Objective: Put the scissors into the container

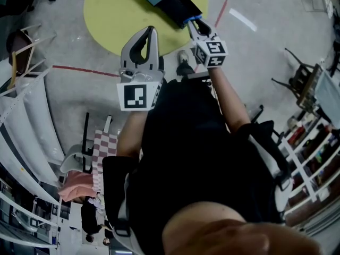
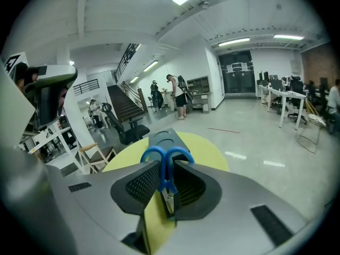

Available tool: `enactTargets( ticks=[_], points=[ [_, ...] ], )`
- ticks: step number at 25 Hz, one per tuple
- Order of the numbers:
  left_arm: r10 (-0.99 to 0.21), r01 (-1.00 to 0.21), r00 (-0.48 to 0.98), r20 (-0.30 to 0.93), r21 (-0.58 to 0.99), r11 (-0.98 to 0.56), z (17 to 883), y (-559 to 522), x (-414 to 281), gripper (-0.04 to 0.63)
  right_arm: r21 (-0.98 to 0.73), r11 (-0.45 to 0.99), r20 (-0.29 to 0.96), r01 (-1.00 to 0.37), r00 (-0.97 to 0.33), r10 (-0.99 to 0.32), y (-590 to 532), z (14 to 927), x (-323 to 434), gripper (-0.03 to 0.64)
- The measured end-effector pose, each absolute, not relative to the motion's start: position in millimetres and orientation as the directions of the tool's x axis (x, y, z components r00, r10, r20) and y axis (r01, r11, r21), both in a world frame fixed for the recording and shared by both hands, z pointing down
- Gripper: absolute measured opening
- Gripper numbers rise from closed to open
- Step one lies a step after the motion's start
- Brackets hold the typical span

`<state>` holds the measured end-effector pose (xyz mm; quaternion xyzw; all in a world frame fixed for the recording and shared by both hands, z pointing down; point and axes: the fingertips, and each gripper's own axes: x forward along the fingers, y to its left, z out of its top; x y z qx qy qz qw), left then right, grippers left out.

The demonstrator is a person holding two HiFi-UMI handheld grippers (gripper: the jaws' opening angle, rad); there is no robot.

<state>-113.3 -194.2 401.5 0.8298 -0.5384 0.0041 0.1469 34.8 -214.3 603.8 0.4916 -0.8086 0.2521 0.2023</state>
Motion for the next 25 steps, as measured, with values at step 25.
enactTargets(
  ticks=[25],
  points=[
    [-0.883, -0.887, 0.436, 0.177, 0.249, -0.388, 409.0, -193.0, -103.8, -0.002, -0.218, 0.352, 0.68, -0.91, -0.401, -0.614, -219.9, 674.5, 32.0, 0.082]
  ],
)
